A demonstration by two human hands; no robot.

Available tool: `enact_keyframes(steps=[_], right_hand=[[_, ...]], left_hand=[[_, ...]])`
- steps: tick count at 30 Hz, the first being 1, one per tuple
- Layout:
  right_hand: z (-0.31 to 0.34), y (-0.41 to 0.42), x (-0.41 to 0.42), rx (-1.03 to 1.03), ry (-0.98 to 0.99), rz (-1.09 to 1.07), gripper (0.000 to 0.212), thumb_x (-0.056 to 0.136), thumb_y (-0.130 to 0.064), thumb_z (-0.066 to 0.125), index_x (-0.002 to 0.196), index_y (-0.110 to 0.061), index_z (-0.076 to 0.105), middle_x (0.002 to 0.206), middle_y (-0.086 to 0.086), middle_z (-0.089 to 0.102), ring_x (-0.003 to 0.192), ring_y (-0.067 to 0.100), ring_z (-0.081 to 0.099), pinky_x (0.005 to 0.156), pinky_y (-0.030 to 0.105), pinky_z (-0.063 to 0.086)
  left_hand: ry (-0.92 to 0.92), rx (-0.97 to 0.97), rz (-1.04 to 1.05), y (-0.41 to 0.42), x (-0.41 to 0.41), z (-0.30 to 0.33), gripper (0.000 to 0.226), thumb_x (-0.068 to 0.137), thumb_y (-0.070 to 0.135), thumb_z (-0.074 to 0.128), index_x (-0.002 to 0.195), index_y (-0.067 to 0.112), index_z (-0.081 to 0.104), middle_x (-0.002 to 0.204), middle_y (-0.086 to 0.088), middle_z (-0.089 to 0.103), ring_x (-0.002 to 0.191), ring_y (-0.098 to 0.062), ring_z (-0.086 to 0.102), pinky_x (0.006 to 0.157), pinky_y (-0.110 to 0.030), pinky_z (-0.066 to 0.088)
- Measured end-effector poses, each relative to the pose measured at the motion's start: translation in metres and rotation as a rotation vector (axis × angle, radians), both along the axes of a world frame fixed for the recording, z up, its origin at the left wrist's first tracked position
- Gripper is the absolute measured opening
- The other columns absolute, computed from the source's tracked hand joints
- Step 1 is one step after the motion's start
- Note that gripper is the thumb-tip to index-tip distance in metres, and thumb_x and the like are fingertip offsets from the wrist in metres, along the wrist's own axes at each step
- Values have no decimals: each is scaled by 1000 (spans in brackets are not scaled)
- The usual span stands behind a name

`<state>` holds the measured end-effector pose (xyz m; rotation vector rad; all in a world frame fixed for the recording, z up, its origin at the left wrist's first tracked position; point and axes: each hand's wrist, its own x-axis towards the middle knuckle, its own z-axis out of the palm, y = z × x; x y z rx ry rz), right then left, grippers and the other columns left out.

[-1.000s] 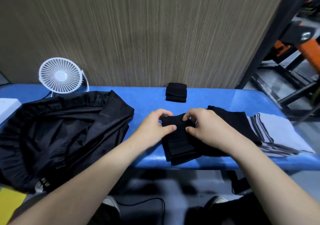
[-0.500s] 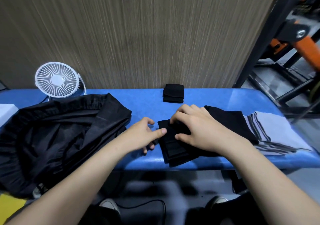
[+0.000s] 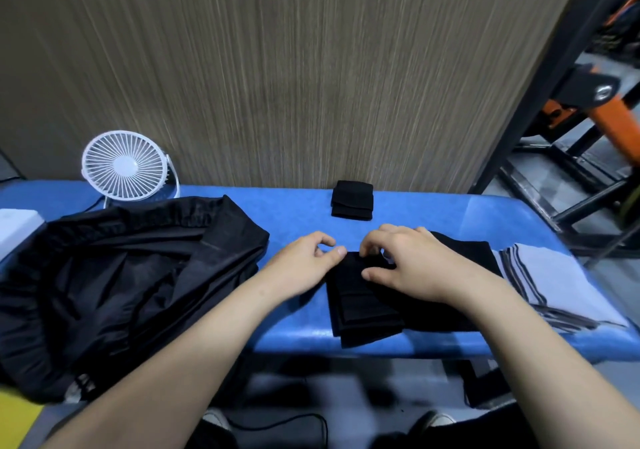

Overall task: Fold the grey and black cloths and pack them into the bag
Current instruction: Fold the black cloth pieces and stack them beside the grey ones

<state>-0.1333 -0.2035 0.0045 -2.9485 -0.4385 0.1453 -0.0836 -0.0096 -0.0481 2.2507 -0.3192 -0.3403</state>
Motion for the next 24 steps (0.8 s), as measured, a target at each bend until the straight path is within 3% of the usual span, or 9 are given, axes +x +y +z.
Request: enact_keyframes(steps=[4, 7, 9, 11, 14, 18, 20, 24], right_hand=[[16, -6, 29, 27, 21, -56, 27, 94, -44, 60, 116, -28, 58, 108, -11, 55, 94, 10, 53, 93, 30, 40], [24, -9, 66, -97, -19, -60, 24, 93, -41, 60, 111, -26, 61, 106, -7, 59, 97, 17, 57, 87, 33, 44], [21, -12, 96, -156, 11, -85, 23, 92, -39, 62, 108, -23, 61, 108, -3, 62, 104, 21, 58, 87, 35, 47], [14, -16, 127, -186, 74, -99, 27, 90, -37, 65, 111, -21, 62, 107, 0, 63, 107, 25, 59, 86, 36, 49], [0, -19, 166, -210, 137, -105, 41, 88, -34, 68, 124, -14, 59, 118, 7, 63, 109, 28, 59, 85, 33, 47], [-20, -18, 201, -255, 219, -134, 58, 87, -37, 70, 134, -9, 50, 125, 11, 47, 108, 32, 58, 91, 38, 49], [-27, -18, 213, -273, 249, -149, 66, 83, -41, 73, 134, -9, 47, 125, 10, 41, 109, 33, 57, 93, 41, 50], [-30, -14, 222, -279, 219, -110, 68, 75, -41, 77, 128, -9, 49, 126, 11, 46, 112, 31, 55, 94, 41, 50]], left_hand=[[-61, -5, 119, -12, 25, 9, 23, 100, 43, 51, 108, 24, 62, 65, 10, 55, 65, -5, 52, 61, -29, 37], [-108, 56, 178, -33, 46, 3, 25, 99, 38, 51, 117, 25, 60, 96, 5, 65, 97, -16, 61, 81, -34, 48], [-126, 112, 219, -48, 59, -4, 32, 99, 37, 52, 127, 24, 57, 122, -1, 59, 118, -23, 56, 97, -40, 47], [-131, 159, 262, -61, 70, -9, 37, 99, 36, 52, 132, 20, 54, 132, -5, 50, 127, -26, 48, 102, -41, 43], [-118, 225, 319, -70, 86, -13, 42, 98, 39, 53, 131, 14, 54, 135, -10, 45, 131, -30, 40, 106, -42, 37], [-18, 241, 344, -70, 103, -19, 47, 95, 43, 52, 131, 13, 56, 136, -10, 42, 131, -31, 37, 111, -40, 33], [36, 212, 337, -67, 109, -22, 49, 94, 43, 52, 135, 16, 55, 138, -10, 41, 133, -32, 36, 112, -40, 33], [85, 142, 348, -62, 115, -22, 39, 93, 40, 56, 128, 23, 60, 135, -6, 43, 132, -29, 35, 108, -39, 36]])
